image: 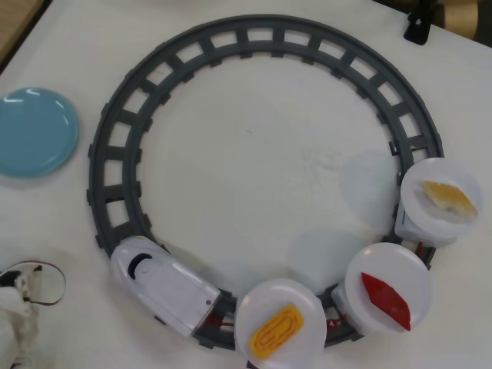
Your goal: Pick up the sushi from the Shinkansen and put it on the blue dish
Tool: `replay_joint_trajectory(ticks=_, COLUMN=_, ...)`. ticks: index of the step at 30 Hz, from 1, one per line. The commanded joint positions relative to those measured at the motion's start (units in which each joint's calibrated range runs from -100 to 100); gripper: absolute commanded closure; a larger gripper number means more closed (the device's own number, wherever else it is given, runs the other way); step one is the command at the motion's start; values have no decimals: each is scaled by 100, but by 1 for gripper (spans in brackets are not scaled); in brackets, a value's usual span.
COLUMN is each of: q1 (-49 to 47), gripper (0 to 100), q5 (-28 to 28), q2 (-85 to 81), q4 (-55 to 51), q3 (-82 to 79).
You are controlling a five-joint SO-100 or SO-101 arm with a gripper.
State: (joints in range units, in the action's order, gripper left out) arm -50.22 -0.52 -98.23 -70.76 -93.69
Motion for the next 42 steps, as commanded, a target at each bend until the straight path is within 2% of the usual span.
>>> replay_joint_trajectory(ticks=1, q1=58, gripper=97, q5=41, q2=39, q4=-79, q3=54)
replay_joint_trajectory(ticks=25, q1=137, gripper=97, q5=36, q2=39, q4=-96, q3=153)
replay_joint_trajectory(ticks=35, q1=155, gripper=97, q5=-6, q2=39, q4=-224, q3=766)
replay_joint_trajectory(ticks=42, q1=155, gripper=97, q5=-194, q2=304, q4=-479, q3=2083)
